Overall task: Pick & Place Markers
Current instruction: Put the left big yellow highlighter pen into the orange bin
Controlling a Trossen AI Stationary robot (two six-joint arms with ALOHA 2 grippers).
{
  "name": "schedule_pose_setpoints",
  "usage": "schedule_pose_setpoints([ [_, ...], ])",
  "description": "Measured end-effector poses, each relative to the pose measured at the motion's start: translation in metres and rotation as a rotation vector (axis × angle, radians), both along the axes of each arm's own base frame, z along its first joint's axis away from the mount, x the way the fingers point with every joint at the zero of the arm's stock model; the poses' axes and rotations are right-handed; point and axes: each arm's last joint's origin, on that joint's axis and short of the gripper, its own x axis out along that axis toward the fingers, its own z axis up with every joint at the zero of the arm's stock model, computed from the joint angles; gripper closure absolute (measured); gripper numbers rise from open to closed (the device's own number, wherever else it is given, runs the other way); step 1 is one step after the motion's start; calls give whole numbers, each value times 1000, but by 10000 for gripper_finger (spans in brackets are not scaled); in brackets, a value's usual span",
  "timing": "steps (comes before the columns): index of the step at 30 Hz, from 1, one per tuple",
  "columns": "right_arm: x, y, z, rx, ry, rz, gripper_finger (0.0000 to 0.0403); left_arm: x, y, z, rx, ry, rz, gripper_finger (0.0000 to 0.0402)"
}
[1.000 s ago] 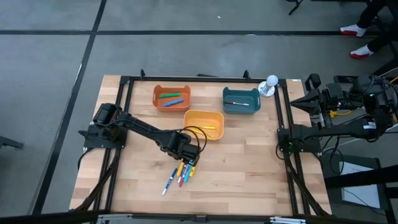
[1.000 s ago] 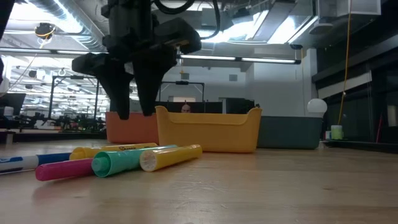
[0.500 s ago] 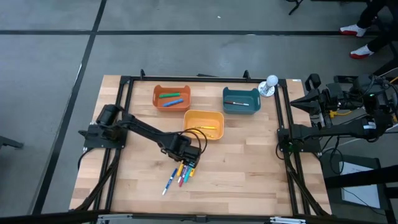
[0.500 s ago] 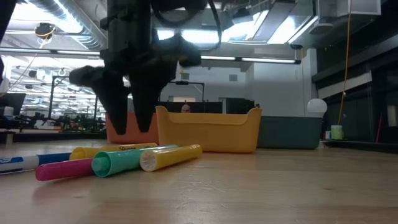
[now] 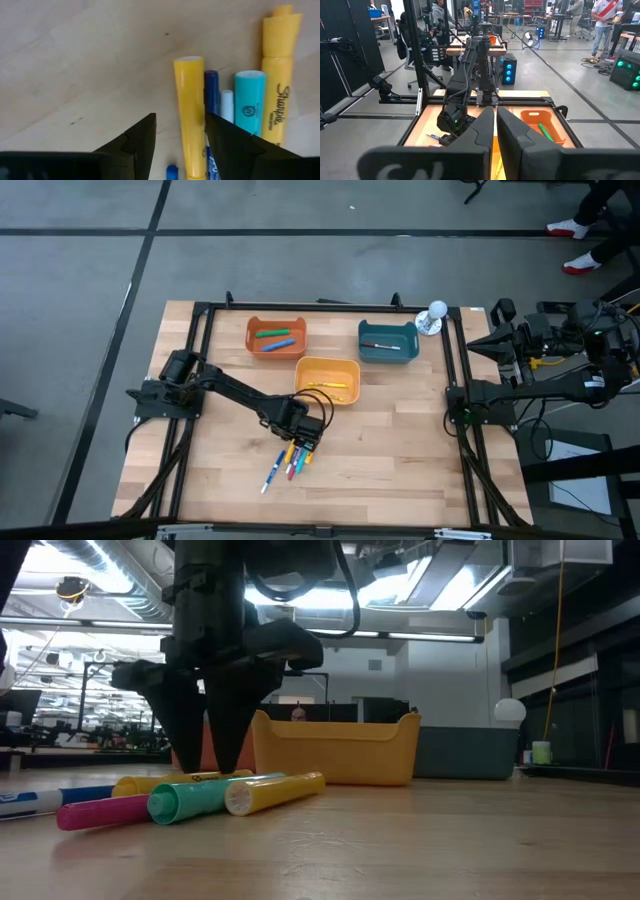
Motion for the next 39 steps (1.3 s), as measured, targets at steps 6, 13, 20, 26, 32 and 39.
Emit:
schedule_pose_setpoints([
  [6, 0, 0, 0, 0, 0, 0, 379, 1, 2, -9, 3, 36, 6, 235],
  [13, 0, 0, 0, 0, 0, 0, 379, 5, 0, -18, -22, 50, 3, 235],
  [20, 0, 0, 0, 0, 0, 0, 379, 5, 4, -19, -40, 62, 14, 261],
  [26, 0, 0, 0, 0, 0, 0, 379, 4, 5, -20, -37, 68, 14, 316],
  [32, 0, 0, 0, 0, 0, 0, 379, 5, 4, -20, -44, 67, 14, 340],
  [39, 0, 0, 0, 0, 0, 0, 379, 5, 4, -21, -52, 68, 14, 339],
])
